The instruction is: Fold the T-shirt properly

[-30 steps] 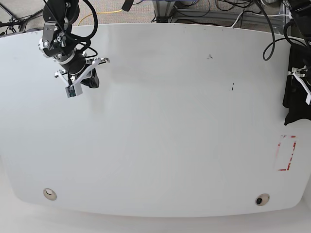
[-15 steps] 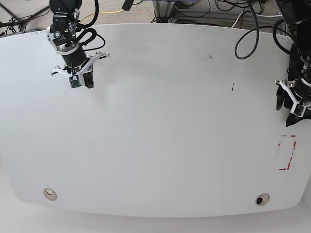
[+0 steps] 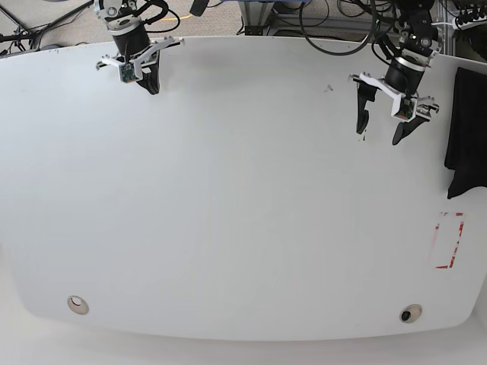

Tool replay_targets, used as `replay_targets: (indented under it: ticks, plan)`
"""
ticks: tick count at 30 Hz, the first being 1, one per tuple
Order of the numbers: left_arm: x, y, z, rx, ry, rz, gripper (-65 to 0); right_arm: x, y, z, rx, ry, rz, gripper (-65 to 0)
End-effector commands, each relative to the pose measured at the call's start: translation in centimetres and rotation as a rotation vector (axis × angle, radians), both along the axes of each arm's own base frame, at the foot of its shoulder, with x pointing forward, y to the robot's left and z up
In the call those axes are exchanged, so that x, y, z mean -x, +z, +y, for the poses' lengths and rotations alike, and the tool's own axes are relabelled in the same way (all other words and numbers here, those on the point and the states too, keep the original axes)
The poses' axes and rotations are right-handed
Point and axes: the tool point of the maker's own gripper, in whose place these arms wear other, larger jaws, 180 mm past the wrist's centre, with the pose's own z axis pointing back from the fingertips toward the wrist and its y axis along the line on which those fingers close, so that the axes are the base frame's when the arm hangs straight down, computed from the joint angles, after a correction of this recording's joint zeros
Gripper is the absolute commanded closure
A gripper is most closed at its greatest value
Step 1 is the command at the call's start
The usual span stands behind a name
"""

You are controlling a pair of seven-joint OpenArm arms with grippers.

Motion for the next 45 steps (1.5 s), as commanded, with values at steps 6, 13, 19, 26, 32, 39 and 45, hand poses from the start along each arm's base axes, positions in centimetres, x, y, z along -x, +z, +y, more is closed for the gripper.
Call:
replay_targets:
  ticks: [6, 13, 19, 26, 32, 39, 45]
  plan:
    - [8.4, -0.7, -3.5, 0.104, -0.015, 0.061, -42.1, 5.9, 0.9, -1.3, -0.086, -0.081, 0.003, 0.0]
    - [17.8, -3.1, -4.0, 0.117, -0.001, 0.316, -41.9, 13.1, -0.1, -1.4, -0.153, -0.146, 0.144, 0.0]
    - [25.4, -7.5, -4.4, 0.162, 0.028, 0.555, -32.6, 19.8, -3.2, 0.9, -0.211, -0.128, 0.304, 0.0]
    - [29.0, -14.8, -3.2, 0.189, 0.081, 0.726, -31.1, 25.9, -8.6, 3.9, -0.260, -0.096, 0.481, 0.0]
    - [29.5, -21.4, -1.9, 0.209, 0.142, 0.845, -30.8, 26.2, -13.9, 3.9, -0.265, -0.133, 0.569, 0.0]
    - [28.8, -26.1, -0.7, 0.225, 0.193, 0.950, -30.8, 23.6, -17.6, 2.9, -0.251, -0.164, 0.597, 0.0]
    - [27.9, -29.1, -0.5, 0.232, 0.201, 1.057, -30.8, 22.0, -19.9, 2.4, -0.242, -0.182, 0.644, 0.0]
